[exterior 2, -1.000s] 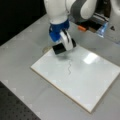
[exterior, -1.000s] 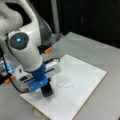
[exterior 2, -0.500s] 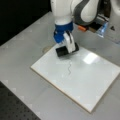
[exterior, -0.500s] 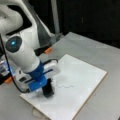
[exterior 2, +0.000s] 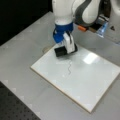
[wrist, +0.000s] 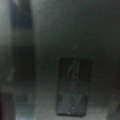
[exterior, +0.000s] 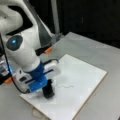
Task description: Erasing curve lines
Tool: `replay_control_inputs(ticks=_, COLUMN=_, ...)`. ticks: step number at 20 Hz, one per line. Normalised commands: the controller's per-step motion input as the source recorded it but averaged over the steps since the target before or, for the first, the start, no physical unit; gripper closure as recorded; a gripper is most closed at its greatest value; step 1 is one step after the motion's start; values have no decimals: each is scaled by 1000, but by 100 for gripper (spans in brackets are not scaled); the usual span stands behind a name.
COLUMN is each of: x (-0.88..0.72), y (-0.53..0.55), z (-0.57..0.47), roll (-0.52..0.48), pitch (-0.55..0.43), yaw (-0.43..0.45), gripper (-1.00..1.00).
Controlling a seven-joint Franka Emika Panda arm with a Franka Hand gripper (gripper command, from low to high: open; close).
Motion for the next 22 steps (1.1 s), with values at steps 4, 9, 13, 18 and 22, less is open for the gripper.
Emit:
replay_control_inputs(ticks=4, x=-31, y=196, z=-177, roll=-89, pitch=-124, yaw=-144, gripper=100)
replay_control_inputs(ticks=9, x=-35, y=185, z=-177, roll=-19, pitch=-130, yaw=-156, gripper=100)
replay_control_inputs(ticks=13, x=-46, y=147, z=-143, roll=35, pitch=-136, yaw=-190, gripper=100)
replay_control_inputs(ticks=18, x=-47, y=115, z=-173, roll=81, pitch=-145, yaw=-180, gripper=100)
replay_control_inputs(ticks=22, x=-59, y=47, z=-217, roll=52, pitch=-163, yaw=-113, gripper=100)
